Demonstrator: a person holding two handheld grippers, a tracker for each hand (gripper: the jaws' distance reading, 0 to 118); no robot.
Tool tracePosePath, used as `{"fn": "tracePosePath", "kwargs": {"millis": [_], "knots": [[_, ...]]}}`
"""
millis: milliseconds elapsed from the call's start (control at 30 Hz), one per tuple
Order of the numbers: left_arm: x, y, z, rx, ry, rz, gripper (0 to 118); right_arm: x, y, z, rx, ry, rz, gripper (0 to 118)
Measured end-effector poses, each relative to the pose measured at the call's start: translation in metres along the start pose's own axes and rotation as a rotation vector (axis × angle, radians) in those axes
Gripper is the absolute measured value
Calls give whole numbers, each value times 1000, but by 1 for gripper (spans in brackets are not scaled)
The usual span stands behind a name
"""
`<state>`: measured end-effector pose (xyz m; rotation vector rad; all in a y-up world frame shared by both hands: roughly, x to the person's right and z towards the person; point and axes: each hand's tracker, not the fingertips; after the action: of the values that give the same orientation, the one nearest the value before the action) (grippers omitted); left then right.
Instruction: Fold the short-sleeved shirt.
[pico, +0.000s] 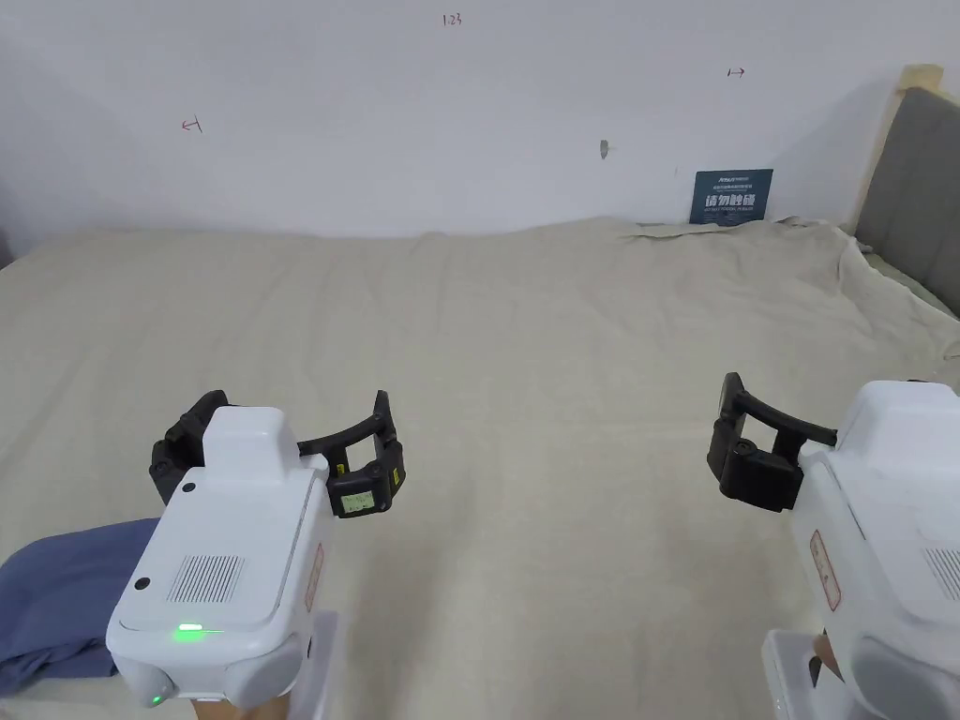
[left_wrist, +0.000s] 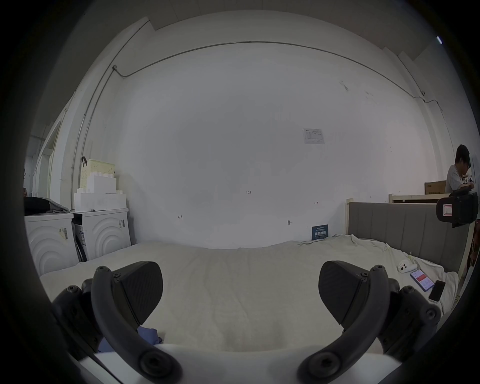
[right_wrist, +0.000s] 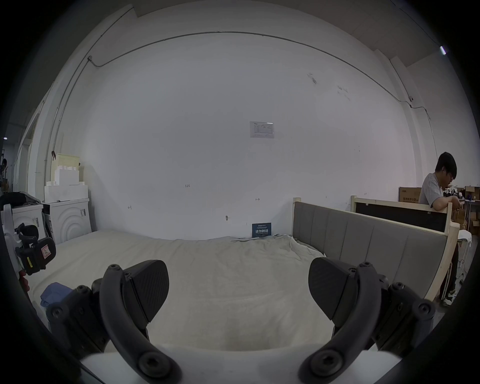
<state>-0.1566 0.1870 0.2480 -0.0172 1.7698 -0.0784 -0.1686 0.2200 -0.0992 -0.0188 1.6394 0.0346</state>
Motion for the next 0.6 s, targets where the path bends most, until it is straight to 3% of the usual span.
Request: {"fn": "tracePosePath", "kwargs": {"millis": [600], "knots": [[-4,1,1,6,6,7,118,-3,2,0,0,7,2,109]]}}
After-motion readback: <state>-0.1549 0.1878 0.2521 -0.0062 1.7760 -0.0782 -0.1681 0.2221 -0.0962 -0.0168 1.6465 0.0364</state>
